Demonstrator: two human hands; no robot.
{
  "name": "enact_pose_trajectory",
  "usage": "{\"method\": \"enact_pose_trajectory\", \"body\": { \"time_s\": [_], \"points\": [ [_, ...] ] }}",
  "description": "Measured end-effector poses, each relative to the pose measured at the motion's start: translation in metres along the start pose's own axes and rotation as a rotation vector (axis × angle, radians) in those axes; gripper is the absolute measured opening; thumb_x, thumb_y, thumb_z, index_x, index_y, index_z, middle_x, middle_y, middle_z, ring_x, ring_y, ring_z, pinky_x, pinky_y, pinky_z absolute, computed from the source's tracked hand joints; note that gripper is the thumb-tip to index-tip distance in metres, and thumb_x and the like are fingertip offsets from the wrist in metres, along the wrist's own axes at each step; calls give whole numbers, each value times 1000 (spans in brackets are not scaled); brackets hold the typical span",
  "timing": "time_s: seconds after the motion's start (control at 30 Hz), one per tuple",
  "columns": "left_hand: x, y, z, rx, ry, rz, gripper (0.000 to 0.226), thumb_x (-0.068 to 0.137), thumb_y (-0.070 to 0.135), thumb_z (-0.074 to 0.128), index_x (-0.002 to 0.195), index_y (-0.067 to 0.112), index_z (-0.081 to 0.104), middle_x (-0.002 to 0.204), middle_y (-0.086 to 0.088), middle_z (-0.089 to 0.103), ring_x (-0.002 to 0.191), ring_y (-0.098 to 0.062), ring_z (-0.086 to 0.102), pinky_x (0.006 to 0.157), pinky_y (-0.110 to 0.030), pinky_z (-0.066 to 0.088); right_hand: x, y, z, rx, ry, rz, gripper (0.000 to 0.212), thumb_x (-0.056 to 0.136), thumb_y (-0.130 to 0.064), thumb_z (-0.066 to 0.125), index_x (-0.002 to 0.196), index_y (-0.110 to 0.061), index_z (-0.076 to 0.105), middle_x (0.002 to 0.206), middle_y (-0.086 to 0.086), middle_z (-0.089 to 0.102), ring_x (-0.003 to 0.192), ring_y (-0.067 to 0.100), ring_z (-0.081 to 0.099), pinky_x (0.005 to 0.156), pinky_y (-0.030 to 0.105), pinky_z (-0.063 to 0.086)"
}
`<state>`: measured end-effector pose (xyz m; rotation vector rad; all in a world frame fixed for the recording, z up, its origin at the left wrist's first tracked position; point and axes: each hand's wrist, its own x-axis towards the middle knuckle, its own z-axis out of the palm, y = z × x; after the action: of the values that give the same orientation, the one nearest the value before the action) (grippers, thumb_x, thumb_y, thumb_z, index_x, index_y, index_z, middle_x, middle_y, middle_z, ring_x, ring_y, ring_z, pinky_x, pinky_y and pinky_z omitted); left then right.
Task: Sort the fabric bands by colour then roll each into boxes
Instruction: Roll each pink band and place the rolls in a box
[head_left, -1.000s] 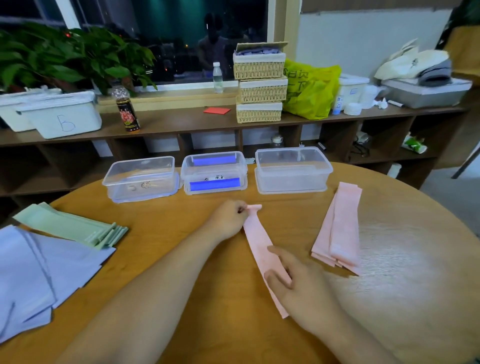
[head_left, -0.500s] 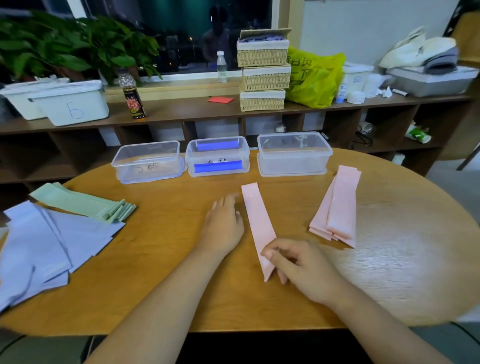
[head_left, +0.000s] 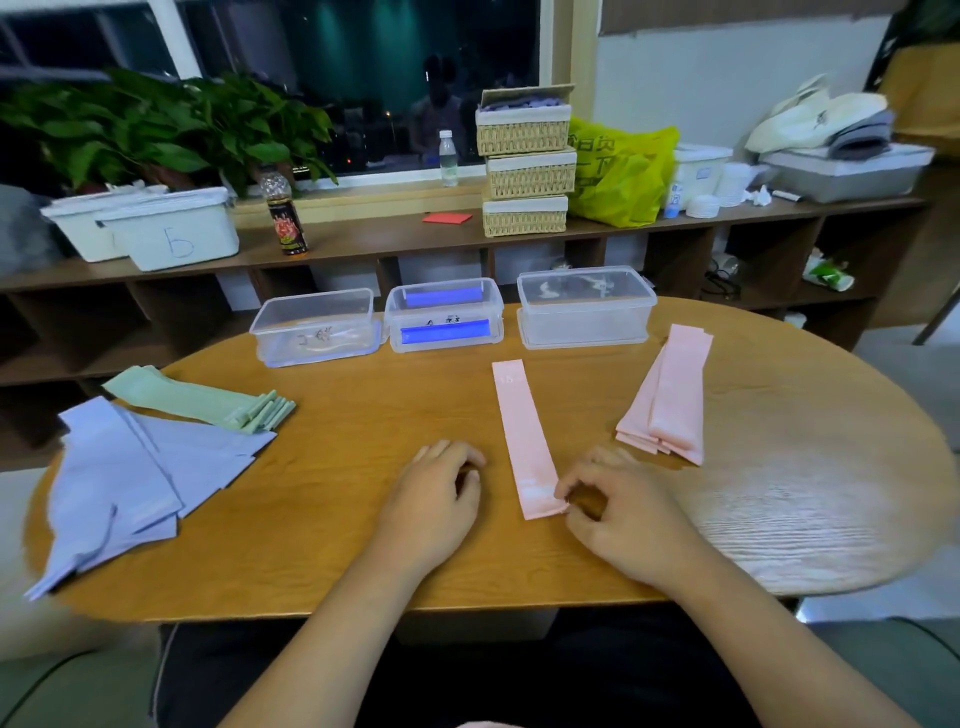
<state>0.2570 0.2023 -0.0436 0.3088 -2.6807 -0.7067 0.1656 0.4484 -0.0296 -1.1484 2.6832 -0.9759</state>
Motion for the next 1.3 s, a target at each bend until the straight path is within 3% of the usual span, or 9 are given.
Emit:
{"method": "enact_pose_trajectory", "body": {
  "time_s": [0.23, 0.33, 0.53, 0.8, 0.93, 1.07, 1.3],
  "points": [
    [-7, 7, -6, -8, -88, 107, 18, 103, 33, 56, 116, 42, 64, 117, 27, 59, 117, 1, 50, 105, -36, 48, 0, 0, 3, 5, -1, -97, 9, 95, -40, 65, 102, -44, 68, 108, -30, 60, 113, -3, 51, 92, 24, 48],
    [-20, 13, -11, -45, -138, 213, 19, 100, 40, 59, 118, 42, 63, 115, 28, 58, 116, 0, 52, 101, -36, 49, -1, -3, 3, -47, -30, -132, 22, 91, -43, 65, 113, -47, 63, 118, -33, 54, 118, -5, 46, 94, 21, 43],
    [-36, 16, -13, 44, -156, 332, 30, 101, 55, 59, 129, 43, 59, 126, 30, 55, 122, 5, 48, 104, -26, 45, 0, -5, 3, -128, -79, -181, 37, 92, -56, 63, 128, -49, 60, 127, -37, 52, 123, -7, 42, 106, 30, 42],
    [-30, 24, -11, 104, -113, 316, 32, 109, 47, 47, 141, 44, 52, 122, 28, 58, 116, 4, 50, 100, -28, 43, 4, -1, 8, -17, 4, -117, 22, 103, -43, 61, 124, -49, 57, 116, -32, 60, 119, -10, 51, 101, 27, 50],
    [-24, 28, -3, 131, -56, 311, 20, 110, 39, 46, 127, 41, 54, 114, 26, 60, 105, 1, 50, 91, -33, 48, 4, 1, 9, -23, 13, -118, 14, 104, -44, 60, 115, -51, 57, 109, -28, 61, 111, -5, 56, 93, 31, 53],
    [-24, 23, 2, 121, -46, 320, 10, 108, 38, 49, 114, 41, 56, 112, 23, 61, 104, 0, 51, 90, -36, 50, 4, 3, 11, -62, 28, -172, 11, 102, -46, 61, 112, -48, 65, 110, -31, 63, 115, -2, 54, 96, 33, 52],
    [-26, 18, 0, 61, -75, 342, 17, 105, 40, 57, 116, 40, 69, 114, 25, 58, 111, 1, 51, 94, -35, 50, 1, 7, 12, -41, 30, -210, 5, 98, -46, 67, 101, -50, 68, 113, -33, 63, 118, 0, 54, 98, 34, 51]
  ]
}}
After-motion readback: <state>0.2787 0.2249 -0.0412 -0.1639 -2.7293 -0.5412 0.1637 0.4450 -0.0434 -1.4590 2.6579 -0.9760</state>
